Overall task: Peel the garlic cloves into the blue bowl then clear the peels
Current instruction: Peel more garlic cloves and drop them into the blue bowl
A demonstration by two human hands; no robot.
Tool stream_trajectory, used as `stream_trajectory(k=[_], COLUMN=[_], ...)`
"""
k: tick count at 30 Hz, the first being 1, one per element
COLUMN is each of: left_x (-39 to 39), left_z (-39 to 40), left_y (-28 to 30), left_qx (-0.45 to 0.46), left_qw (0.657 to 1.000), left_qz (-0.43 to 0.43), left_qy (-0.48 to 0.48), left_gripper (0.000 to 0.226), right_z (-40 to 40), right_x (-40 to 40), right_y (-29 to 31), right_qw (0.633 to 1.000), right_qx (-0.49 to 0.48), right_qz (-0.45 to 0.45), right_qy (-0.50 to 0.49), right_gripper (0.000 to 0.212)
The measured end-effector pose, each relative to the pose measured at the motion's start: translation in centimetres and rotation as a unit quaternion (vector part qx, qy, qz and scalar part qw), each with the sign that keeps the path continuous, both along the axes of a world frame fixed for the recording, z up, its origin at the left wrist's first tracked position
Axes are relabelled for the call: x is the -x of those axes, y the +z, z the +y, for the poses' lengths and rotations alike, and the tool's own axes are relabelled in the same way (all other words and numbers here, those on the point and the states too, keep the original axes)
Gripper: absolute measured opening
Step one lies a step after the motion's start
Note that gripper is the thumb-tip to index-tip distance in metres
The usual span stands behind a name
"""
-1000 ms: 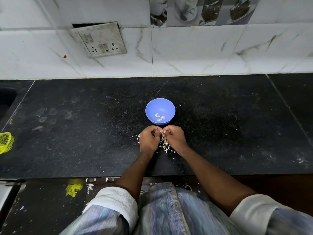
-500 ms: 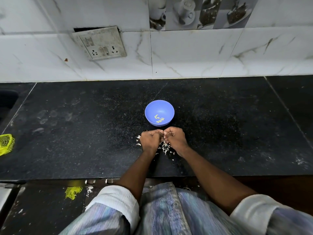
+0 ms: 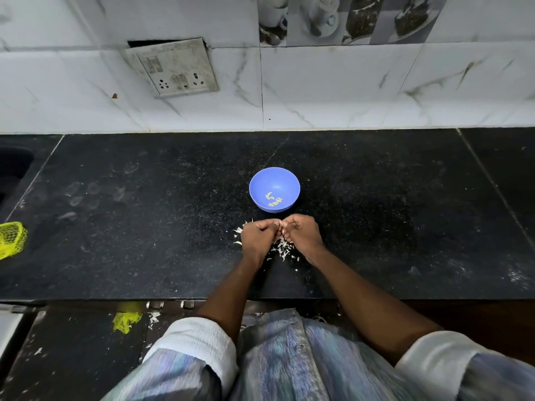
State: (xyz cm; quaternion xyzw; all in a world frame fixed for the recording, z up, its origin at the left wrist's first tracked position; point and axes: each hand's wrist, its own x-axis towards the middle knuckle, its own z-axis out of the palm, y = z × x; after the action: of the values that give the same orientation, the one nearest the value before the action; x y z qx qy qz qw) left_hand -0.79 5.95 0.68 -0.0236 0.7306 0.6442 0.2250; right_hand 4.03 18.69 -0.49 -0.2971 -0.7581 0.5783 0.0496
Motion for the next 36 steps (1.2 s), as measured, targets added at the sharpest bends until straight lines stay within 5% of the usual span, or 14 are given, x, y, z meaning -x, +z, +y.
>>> stream_trajectory(k=[6,14,19,24,36], left_x=[0.1,-0.2,-0.1,-0.3,-0.8], left_z=[-0.5,-0.5,-0.4,-0.5,-0.4], left_y=[0.0,0.5,0.6,0.6,0.4], left_qx=[0.157,0.218,0.222,0.228,0.150], left_qw=[0.967,0.938,0.914,0.910,0.963], left_qz=[0.198,0.254,0.312,0.314,0.215], left_qy=[-0.042,-0.094,-0.132,-0.147,-0.061], left_gripper=[0.018,0.016,0.045,0.037,0.012], right_z=[0.3,0.7,0.6,0.5,0.5], right_x=[0.2,0.4,0.1,-0.2,-0.8], right_y=[-0.3,0.1,0.3,0.5,1.2], right_qw=[0.997,0.989,0.988,0.994,1.000], right_qx=[-0.071,-0.140,-0.144,-0.100,-0.010], right_qz=[-0.009,-0.023,-0.026,-0.013,0.010], right_qy=[0.017,0.052,0.053,0.050,0.016], right_gripper=[0.017,0.017,0.018,0.021,0.025])
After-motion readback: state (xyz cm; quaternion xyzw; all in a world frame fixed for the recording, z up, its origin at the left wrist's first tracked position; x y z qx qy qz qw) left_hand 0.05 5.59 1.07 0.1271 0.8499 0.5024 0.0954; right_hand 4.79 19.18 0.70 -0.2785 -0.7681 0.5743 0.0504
